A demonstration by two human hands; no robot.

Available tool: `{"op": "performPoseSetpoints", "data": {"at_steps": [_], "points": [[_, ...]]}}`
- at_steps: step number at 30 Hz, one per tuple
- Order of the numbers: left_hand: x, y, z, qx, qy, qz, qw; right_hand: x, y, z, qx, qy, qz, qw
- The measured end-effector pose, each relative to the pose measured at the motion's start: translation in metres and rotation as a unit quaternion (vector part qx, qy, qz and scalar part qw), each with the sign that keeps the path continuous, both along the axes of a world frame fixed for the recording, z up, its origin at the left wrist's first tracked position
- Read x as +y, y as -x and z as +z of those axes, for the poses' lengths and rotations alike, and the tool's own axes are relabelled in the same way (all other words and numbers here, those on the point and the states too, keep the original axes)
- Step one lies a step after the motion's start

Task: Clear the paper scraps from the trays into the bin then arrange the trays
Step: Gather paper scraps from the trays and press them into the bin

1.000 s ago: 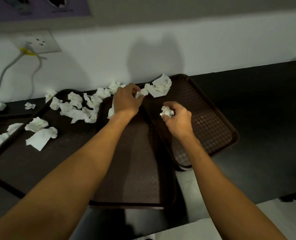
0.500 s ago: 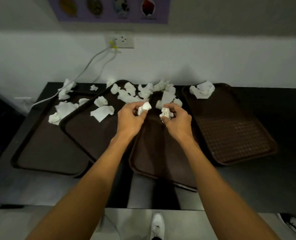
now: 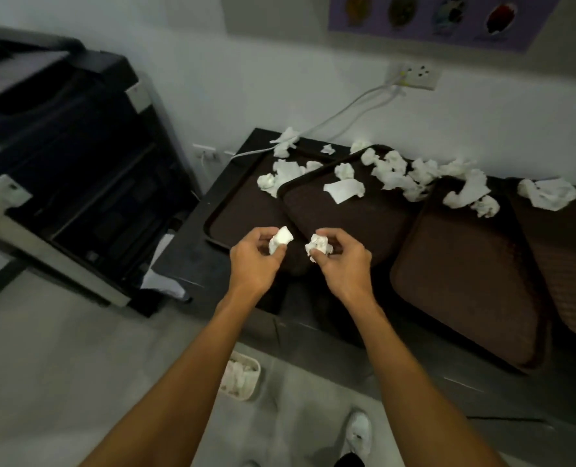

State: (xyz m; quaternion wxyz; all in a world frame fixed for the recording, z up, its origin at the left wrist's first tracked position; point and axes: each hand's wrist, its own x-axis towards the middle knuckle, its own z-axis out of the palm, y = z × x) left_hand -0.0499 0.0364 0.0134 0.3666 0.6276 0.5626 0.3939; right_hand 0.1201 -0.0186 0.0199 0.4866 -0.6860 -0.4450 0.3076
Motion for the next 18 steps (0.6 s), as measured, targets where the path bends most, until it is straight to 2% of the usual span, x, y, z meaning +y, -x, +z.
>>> {"op": "performPoseSetpoints", "data": {"at_steps": [10,14,18], "points": [[-0.045,0.144,-0.037,-0.001,0.015,0.077,0.997,-0.009,0.141,-0.033,0.047,0.021,0.093,0.994],[-0.058,0.177,-0.064,0.005,0.031,0.115,0.993,-0.013,0.177,-0.058,0.018,0.045,0.151,0.987],[-0.07,0.197,-0.097,0.01,0.087,0.172,0.981,-0.017,0.201,-0.096,-0.006,0.069,0.211,0.975]]}}
